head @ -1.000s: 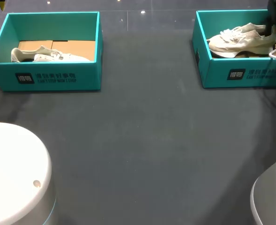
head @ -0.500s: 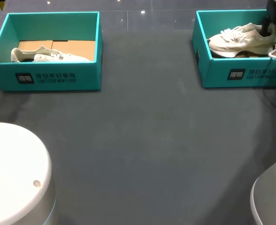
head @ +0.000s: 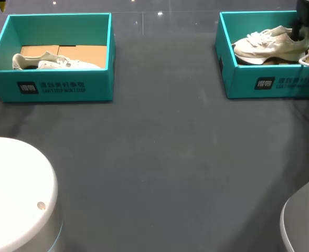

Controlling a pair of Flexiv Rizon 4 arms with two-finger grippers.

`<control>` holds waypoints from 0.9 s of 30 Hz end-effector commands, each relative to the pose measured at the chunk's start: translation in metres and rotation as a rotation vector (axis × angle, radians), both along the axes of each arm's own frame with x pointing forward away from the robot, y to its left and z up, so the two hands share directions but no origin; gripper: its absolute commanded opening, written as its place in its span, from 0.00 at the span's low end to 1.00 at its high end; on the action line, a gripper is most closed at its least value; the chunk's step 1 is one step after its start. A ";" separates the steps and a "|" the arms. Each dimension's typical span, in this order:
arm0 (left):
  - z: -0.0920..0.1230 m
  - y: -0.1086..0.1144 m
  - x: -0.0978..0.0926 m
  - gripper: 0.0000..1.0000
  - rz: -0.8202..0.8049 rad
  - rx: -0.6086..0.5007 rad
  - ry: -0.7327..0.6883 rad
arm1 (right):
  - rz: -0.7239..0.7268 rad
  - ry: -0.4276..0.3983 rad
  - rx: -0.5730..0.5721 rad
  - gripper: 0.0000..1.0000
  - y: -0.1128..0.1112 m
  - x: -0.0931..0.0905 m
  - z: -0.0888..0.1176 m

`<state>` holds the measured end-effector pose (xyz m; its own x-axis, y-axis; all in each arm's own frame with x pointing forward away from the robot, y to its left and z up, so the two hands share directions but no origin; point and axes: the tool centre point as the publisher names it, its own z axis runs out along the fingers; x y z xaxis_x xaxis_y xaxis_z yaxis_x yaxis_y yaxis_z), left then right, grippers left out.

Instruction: Take the shoe out of the shoebox, open the shoe tongue, remove and reinsert the insole, then place the shoe into the shoebox

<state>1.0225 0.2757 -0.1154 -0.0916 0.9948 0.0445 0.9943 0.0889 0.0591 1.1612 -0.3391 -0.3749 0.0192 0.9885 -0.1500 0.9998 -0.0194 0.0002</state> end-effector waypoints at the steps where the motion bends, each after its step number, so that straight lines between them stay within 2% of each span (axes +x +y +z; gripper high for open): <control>1: 0.000 0.000 -0.001 1.00 0.000 0.002 -0.002 | 0.012 0.008 0.005 0.70 0.000 0.005 -0.005; 9: 0.000 0.000 -0.001 1.00 0.000 0.002 -0.002 | 0.062 -0.002 0.019 0.71 0.007 0.006 -0.007; 11: 0.000 0.000 -0.001 1.00 0.000 0.002 -0.002 | 0.070 -0.005 0.017 0.68 0.009 0.006 -0.005; 12: 0.000 0.000 -0.001 1.00 0.000 0.002 -0.002 | 0.071 -0.005 0.017 0.64 0.009 0.007 -0.005; 14: 0.000 0.000 -0.001 1.00 0.000 0.002 -0.002 | 0.073 -0.007 0.016 0.47 0.009 0.007 -0.004; 16: 0.000 0.000 -0.001 1.00 0.000 0.002 -0.002 | 0.072 -0.008 0.015 0.25 0.008 0.007 -0.002; 17: 0.000 0.000 -0.001 1.00 0.000 0.002 -0.002 | 0.071 -0.008 0.013 0.07 0.008 0.007 -0.002; 18: 0.000 0.000 -0.001 1.00 0.000 0.002 -0.002 | 0.070 -0.008 0.012 0.00 0.008 0.007 -0.001; 27: 0.000 0.000 -0.001 1.00 0.000 0.002 -0.002 | 0.041 -0.021 -0.011 0.00 0.001 0.002 0.009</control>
<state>1.0225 0.2757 -0.1154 -0.0916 0.9948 0.0444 0.9943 0.0889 0.0591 1.1663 -0.3382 -0.3723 -0.0209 0.9872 -0.1584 0.9996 0.0238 0.0165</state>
